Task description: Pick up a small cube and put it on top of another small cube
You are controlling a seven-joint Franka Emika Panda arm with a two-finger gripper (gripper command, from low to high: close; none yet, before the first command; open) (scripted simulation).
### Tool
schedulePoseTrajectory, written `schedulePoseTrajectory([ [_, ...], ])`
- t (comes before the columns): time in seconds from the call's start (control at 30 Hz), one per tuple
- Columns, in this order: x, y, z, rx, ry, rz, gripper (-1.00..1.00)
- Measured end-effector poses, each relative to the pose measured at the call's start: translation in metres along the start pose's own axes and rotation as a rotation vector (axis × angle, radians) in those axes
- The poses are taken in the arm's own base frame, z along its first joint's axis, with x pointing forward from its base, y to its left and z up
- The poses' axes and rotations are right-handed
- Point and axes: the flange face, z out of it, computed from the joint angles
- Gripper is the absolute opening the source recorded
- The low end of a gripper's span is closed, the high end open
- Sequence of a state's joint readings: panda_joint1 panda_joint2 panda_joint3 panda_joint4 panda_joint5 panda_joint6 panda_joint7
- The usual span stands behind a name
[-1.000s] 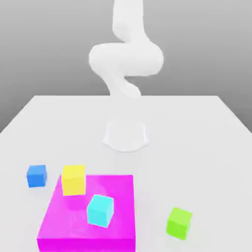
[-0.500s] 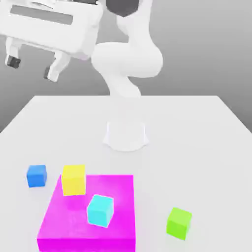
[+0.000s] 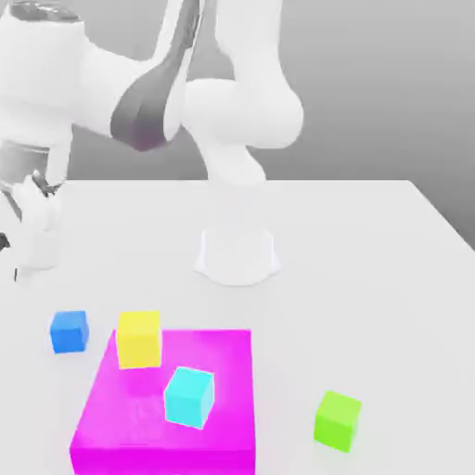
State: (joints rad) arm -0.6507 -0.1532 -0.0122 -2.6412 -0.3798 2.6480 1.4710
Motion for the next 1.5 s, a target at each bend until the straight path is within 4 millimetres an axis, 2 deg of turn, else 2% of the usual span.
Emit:
schedulePoseTrajectory([
  [0.27,0.023,0.059,0.071,-0.1,-0.097,0.223,0.0],
  [0.5,0.024,0.106,0.111,-0.145,-0.199,0.41,0.0],
  [0.77,0.019,0.104,0.138,-0.129,-0.214,0.436,0.0],
  [1.0,0.008,0.113,0.173,-0.143,-0.213,0.431,0.0],
  [1.03,0.007,0.115,0.177,-0.146,-0.213,0.43,-1.0],
  [1.27,0.006,0.115,0.178,-0.145,-0.212,0.43,-1.0],
  [1.5,0.017,0.105,0.145,-0.128,-0.214,0.437,-1.0],
])
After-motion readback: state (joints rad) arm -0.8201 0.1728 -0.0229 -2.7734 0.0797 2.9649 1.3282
